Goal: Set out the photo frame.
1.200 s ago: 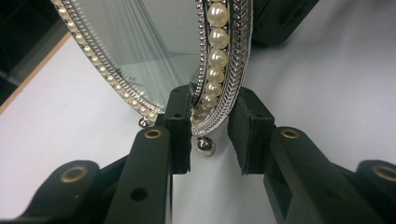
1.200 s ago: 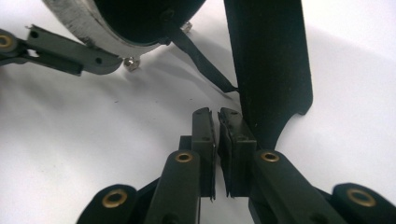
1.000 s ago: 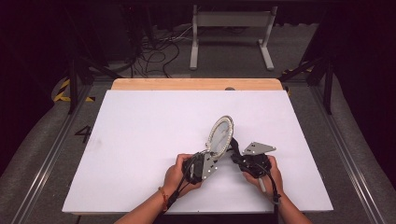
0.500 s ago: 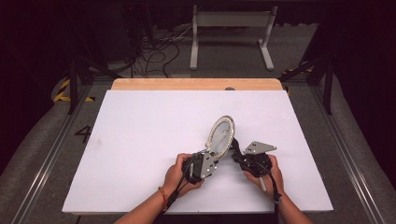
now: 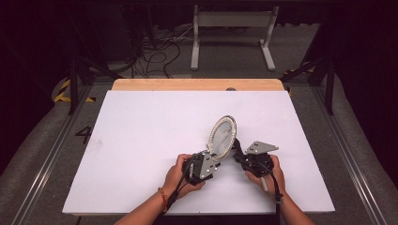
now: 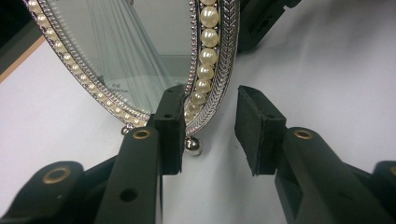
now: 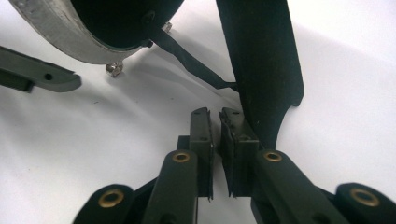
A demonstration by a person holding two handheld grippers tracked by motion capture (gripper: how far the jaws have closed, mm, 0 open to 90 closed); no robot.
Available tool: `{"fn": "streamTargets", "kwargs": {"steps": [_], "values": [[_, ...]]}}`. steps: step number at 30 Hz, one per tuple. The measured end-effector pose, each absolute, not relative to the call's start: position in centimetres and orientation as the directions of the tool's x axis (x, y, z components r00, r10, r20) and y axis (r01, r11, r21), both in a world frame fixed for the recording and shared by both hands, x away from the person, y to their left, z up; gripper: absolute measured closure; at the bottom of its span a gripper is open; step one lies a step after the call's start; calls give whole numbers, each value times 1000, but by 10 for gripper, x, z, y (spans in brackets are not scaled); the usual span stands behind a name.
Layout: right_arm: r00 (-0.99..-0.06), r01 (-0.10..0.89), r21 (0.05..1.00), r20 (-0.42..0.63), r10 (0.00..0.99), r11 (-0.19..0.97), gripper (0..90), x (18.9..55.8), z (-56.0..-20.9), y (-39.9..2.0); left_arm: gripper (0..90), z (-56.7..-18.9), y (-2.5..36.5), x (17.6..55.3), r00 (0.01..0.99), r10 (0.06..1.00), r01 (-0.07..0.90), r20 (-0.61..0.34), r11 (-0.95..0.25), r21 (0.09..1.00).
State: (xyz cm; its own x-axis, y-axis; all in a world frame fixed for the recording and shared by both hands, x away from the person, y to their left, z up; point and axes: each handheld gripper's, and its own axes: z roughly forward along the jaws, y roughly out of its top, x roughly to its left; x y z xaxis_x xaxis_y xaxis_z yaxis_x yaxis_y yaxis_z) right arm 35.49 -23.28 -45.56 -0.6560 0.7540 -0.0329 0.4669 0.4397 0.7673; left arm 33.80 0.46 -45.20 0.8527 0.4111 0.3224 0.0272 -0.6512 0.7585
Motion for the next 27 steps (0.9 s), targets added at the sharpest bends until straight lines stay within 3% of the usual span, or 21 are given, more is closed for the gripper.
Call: {"fn": "streamTargets", "kwargs": {"steps": [7, 12, 21, 27], "values": [[-679, 441, 785, -25, 733, 435, 733, 350, -449, -232, 528, -434, 29, 336, 870, 400, 40, 288, -641, 767], [-715, 402, 796, -36, 698, 453, 643, 339, -437, -223, 446, -433, 67, 324, 873, 407, 75, 269, -656, 751], [-732, 379, 821, -16, 681, 426, 544, 323, -431, -206, 287, -442, 125, 303, 821, 511, 173, 254, -647, 743], [-721, 396, 821, 0, 693, 411, 450, 327, -433, -196, 167, -456, 146, 297, 812, 555, 241, 182, -603, 760]]}}
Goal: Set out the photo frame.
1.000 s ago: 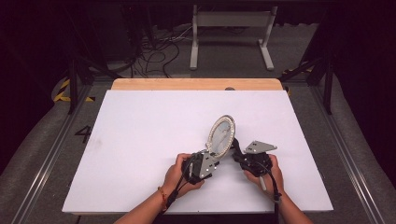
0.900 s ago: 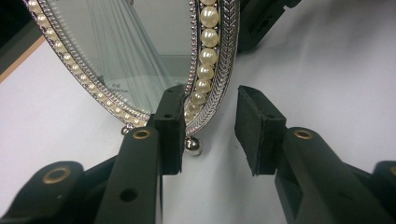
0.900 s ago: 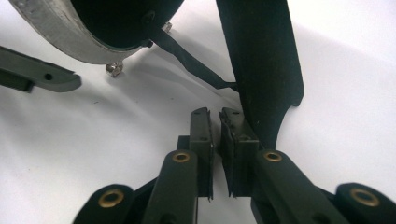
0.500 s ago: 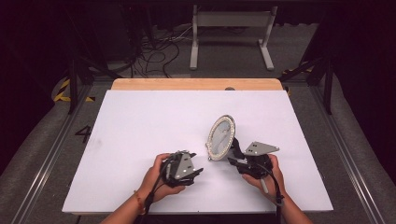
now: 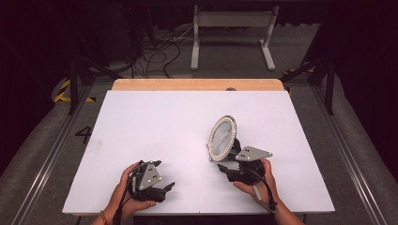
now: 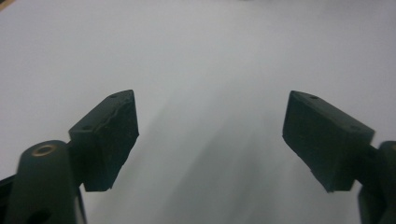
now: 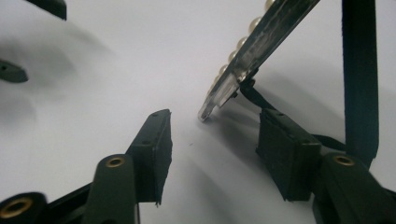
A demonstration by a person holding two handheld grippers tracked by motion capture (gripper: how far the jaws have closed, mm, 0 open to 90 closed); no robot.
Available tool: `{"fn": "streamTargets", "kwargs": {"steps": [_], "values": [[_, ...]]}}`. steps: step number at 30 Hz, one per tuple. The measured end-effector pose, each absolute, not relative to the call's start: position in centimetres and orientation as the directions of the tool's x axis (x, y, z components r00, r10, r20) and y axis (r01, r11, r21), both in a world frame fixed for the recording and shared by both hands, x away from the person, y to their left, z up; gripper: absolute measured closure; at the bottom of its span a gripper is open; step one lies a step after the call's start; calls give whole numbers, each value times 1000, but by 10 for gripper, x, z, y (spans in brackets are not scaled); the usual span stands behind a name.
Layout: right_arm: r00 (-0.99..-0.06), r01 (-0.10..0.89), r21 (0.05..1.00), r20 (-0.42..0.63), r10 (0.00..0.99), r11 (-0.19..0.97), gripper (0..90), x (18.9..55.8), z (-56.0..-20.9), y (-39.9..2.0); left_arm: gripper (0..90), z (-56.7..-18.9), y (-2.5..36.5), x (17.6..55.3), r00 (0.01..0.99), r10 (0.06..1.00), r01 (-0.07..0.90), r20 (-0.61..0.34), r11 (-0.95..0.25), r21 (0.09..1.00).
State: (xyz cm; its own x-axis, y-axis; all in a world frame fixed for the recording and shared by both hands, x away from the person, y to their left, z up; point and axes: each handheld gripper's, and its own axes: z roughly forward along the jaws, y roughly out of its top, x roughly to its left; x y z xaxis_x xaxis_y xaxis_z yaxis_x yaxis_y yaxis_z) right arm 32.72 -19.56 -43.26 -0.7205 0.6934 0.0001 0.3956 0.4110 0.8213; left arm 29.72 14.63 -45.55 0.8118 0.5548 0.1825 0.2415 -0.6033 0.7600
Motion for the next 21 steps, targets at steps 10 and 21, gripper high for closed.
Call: {"fn": "streamTargets", "kwargs": {"steps": [10, 21], "values": [[-688, 409, 852, 52, 724, 328, 421, 339, -426, -193, 107, -460, 153, 302, 806, 574, 270, 145, -574, 773], [-650, 443, 857, 102, 753, 265, 467, 349, -435, -180, 102, -463, 153, 304, 802, 583, 275, 131, -555, 785]]}}
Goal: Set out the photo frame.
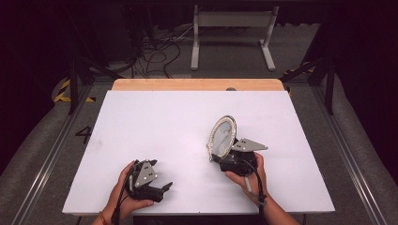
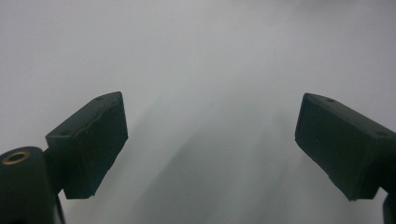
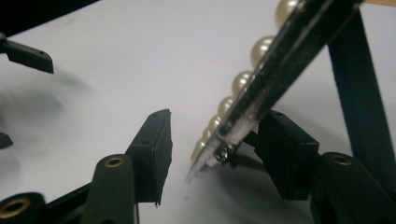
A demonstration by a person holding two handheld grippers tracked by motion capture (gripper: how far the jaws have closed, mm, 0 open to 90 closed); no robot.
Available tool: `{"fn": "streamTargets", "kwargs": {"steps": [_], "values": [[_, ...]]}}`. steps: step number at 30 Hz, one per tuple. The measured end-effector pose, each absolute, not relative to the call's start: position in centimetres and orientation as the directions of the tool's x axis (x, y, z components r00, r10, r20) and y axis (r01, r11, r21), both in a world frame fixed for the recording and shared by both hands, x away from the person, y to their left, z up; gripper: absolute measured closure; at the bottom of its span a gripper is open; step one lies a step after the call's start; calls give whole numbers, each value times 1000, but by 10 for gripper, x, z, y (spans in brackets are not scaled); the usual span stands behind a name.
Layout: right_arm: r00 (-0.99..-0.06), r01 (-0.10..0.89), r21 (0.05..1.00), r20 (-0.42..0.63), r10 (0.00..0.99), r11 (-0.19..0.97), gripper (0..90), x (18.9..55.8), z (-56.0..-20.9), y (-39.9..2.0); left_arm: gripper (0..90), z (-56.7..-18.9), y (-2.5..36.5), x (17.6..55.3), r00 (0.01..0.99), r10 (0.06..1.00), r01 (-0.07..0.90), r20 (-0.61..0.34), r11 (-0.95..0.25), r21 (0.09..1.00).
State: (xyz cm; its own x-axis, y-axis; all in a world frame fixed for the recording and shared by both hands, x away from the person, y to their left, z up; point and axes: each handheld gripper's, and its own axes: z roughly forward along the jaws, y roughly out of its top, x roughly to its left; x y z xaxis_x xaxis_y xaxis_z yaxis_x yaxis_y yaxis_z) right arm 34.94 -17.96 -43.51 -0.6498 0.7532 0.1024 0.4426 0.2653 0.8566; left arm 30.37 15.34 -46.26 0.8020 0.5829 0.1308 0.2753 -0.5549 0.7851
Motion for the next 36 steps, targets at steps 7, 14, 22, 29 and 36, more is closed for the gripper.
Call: {"fn": "streamTargets", "kwargs": {"steps": [7, 14, 22, 29, 36], "values": [[-623, 453, 864, 129, 772, 222, 588, 352, -439, -178, 114, -463, 150, 300, 823, 552, 238, 132, -546, 803], [-636, 438, 866, 109, 764, 240, 593, 351, -439, -181, 106, -466, 145, 301, 831, 540, 240, 137, -569, 787], [-664, 445, 859, 129, 736, 251, 617, 349, -437, -191, 103, -467, 146, 302, 842, 521, 228, 135, -572, 788], [-678, 440, 856, 118, 725, 272, 636, 346, -435, -197, 103, -466, 149, 300, 848, 514, 222, 127, -563, 796], [-650, 432, 872, 122, 750, 232, 538, 345, -432, -199, 102, -466, 151, 301, 844, 521, 228, 123, -558, 798]]}}
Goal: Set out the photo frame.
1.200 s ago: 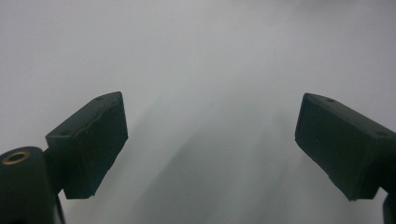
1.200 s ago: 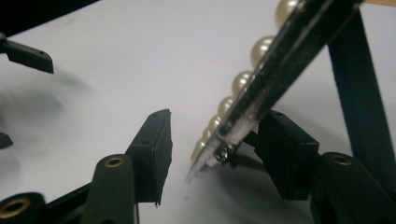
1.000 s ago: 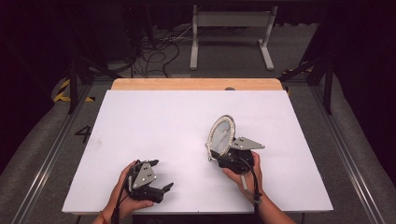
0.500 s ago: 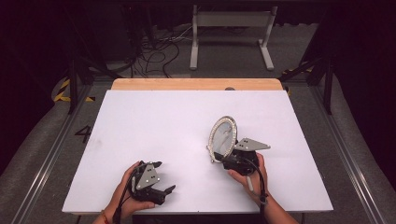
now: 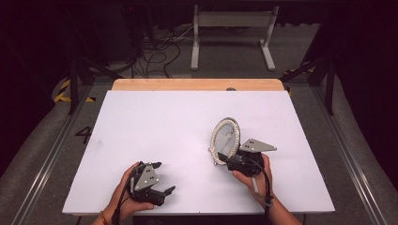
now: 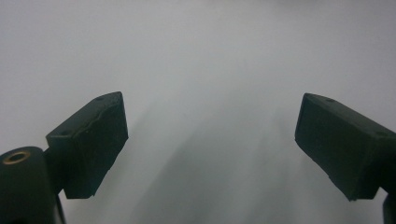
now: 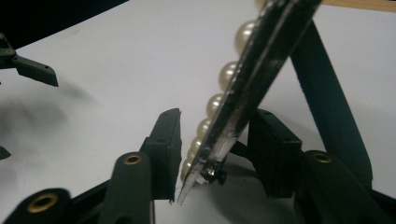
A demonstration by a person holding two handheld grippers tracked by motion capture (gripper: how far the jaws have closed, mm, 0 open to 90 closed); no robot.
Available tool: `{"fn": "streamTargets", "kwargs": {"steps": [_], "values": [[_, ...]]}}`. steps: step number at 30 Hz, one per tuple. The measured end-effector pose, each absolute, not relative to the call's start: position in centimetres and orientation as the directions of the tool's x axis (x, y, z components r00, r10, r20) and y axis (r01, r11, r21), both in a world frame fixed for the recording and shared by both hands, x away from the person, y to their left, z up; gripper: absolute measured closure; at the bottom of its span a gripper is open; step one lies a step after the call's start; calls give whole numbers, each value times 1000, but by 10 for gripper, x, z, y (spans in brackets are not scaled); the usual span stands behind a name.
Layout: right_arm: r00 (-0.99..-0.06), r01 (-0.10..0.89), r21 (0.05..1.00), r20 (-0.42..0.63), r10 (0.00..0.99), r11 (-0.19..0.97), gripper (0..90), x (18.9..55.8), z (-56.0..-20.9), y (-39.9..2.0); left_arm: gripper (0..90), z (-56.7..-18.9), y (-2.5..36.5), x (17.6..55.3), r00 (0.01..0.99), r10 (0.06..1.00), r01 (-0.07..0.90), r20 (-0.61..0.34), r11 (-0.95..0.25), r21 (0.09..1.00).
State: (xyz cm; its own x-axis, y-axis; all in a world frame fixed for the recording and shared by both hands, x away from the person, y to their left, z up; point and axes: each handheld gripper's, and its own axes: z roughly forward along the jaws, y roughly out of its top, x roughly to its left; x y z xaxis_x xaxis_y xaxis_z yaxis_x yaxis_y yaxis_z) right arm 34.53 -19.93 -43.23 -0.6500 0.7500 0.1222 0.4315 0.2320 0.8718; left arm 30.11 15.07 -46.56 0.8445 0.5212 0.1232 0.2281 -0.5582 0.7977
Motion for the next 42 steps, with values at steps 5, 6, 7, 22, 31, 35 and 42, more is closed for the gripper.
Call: {"fn": "streamTargets", "kwargs": {"steps": [5, 6, 7, 22, 31, 35, 42], "values": [[-642, 428, 878, 126, 756, 216, 596, 346, -431, -199, 99, -466, 151, 302, 842, 527, 235, 119, -556, 797], [-652, 423, 879, 128, 747, 219, 627, 347, -431, -199, 99, -466, 150, 302, 842, 527, 236, 119, -558, 796], [-656, 419, 879, 121, 745, 227, 631, 346, -430, -198, 99, -466, 150, 302, 842, 526, 236, 119, -559, 795], [-681, 434, 874, 157, 715, 220, 729, 350, -431, -207, 96, -465, 149, 304, 836, 535, 245, 121, -561, 791], [-711, 458, 861, 203, 673, 223, 764, 355, -430, -213, 96, -458, 145, 309, 829, 545, 237, 124, -544, 805], [-731, 459, 859, 220, 646, 227, 773, 357, -429, -214, 97, -452, 137, 318, 838, 534, 231, 112, -533, 814], [-725, 466, 856, 223, 651, 225, 740, 357, -428, -214, 106, -436, 111, 346, 857, 507, 217, 90, -515, 830]]}}
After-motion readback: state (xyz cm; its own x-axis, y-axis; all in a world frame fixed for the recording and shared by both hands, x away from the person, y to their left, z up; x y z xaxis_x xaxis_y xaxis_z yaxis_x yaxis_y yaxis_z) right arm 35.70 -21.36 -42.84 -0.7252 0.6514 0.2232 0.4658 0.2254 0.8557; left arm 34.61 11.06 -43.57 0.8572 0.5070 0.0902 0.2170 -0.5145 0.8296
